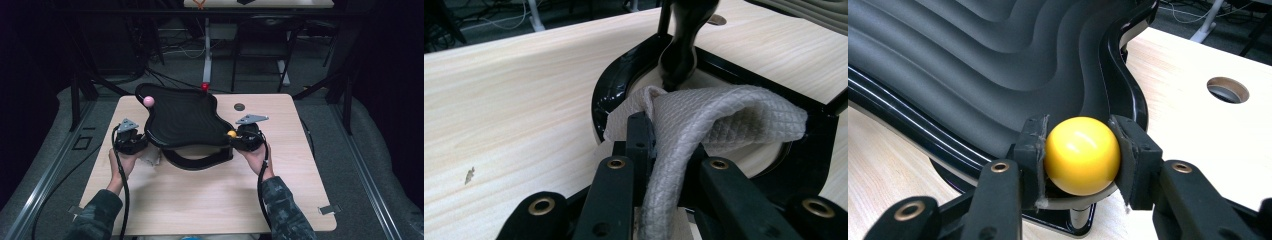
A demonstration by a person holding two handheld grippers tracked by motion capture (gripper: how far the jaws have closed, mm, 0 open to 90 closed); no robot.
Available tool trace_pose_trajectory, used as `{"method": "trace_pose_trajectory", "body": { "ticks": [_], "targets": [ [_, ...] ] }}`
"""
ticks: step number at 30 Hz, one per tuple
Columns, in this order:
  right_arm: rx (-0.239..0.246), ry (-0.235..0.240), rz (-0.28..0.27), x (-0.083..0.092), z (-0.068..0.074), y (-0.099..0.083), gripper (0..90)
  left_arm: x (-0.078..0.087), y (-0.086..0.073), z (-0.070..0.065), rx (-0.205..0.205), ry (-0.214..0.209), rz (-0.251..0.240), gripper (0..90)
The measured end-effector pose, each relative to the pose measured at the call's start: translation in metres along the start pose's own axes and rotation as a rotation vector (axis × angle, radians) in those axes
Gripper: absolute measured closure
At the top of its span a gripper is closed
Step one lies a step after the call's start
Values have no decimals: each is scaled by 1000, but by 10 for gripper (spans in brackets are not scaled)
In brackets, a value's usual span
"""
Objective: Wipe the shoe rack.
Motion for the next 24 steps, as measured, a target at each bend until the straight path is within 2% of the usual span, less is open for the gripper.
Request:
{"method": "trace_pose_trajectory", "body": {
  "ticks": [3, 8, 15, 20, 23, 24],
  "targets": [
    [-1, 1, -1, 0, 0, 0, 600, -1, -3, 2, 1, 6, 5, 816],
    [-1, 1, -1, 0, 0, 0, 600, -12, -18, 6, -3, 11, 62, 809],
    [-1, 3, -1, 0, 0, 0, 600, -24, -30, 7, -19, -6, 111, 812],
    [1, 3, -2, 0, 0, 0, 599, -30, -35, 10, -6, 0, 118, 814],
    [1, 3, -3, 0, 0, 0, 599, -31, -40, 13, -17, 4, 147, 814],
    [3, 2, -5, 0, 0, 0, 599, -35, -47, 14, -11, 0, 176, 814]
  ]
}}
Point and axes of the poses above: each handheld gripper's, and its own axes: x roughly backward along the jaws, y roughly out of its top, z roughly to its left, the point moved 4 cm from there along -x, roughly forward along the jaws, and after that the axes turned 8 degrees about -y, right-handed, at the moved point
